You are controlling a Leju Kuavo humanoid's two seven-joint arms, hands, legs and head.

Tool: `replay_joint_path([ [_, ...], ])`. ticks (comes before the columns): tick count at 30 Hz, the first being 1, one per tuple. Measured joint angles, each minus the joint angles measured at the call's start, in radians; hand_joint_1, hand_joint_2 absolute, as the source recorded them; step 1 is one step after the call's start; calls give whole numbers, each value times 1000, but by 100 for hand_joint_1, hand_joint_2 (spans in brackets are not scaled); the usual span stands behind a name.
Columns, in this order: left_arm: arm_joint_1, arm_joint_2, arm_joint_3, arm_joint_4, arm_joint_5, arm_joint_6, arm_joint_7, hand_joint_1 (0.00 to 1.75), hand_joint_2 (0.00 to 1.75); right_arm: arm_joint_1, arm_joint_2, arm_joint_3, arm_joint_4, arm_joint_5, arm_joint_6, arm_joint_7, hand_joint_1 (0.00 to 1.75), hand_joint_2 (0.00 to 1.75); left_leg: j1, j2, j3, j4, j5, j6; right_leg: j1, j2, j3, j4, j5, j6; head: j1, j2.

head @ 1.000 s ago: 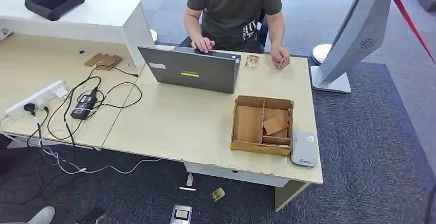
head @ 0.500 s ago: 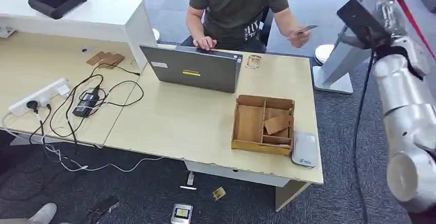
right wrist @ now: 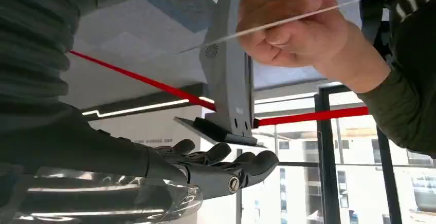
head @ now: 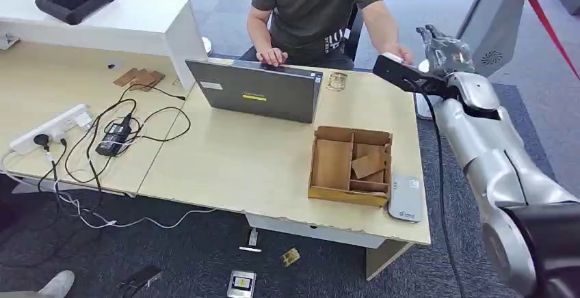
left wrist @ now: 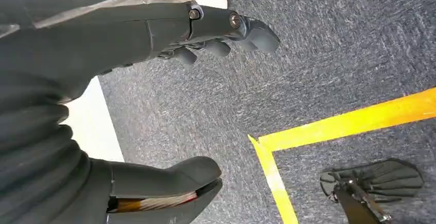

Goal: Pass the card to the sensor for recognition and then transmit it.

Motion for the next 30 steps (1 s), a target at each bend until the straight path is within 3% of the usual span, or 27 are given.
replay_joint_path([
  [12, -6, -4, -1, 0, -6, -6, 1, 0, 175, 1, -3, 52, 24, -6, -43, 0, 175, 175, 0, 1, 0, 0, 0, 0, 0, 0, 0, 0, 0, 0, 0, 0],
  [21, -8, -6, -1, 0, -19, 2, -5, 0, 175, 11, -19, 48, 39, -118, 13, 8, 175, 175, 0, 1, 1, 0, 0, 0, 0, 1, 0, 0, 0, 0, 0, 0],
  [25, -7, -7, -1, 0, -18, 12, -11, 0, 175, 24, -38, 16, 39, -236, -21, -41, 175, 175, 0, 2, 0, 1, 0, 0, 0, 1, -1, 0, 0, 0, 0, 0],
  [30, 1, -7, -1, 0, -9, 27, -27, 0, 175, 56, -65, -43, 38, -335, -97, -150, 175, 175, 0, 2, 0, 1, 0, 0, 0, 1, 0, 0, 0, 0, 0, 0],
])
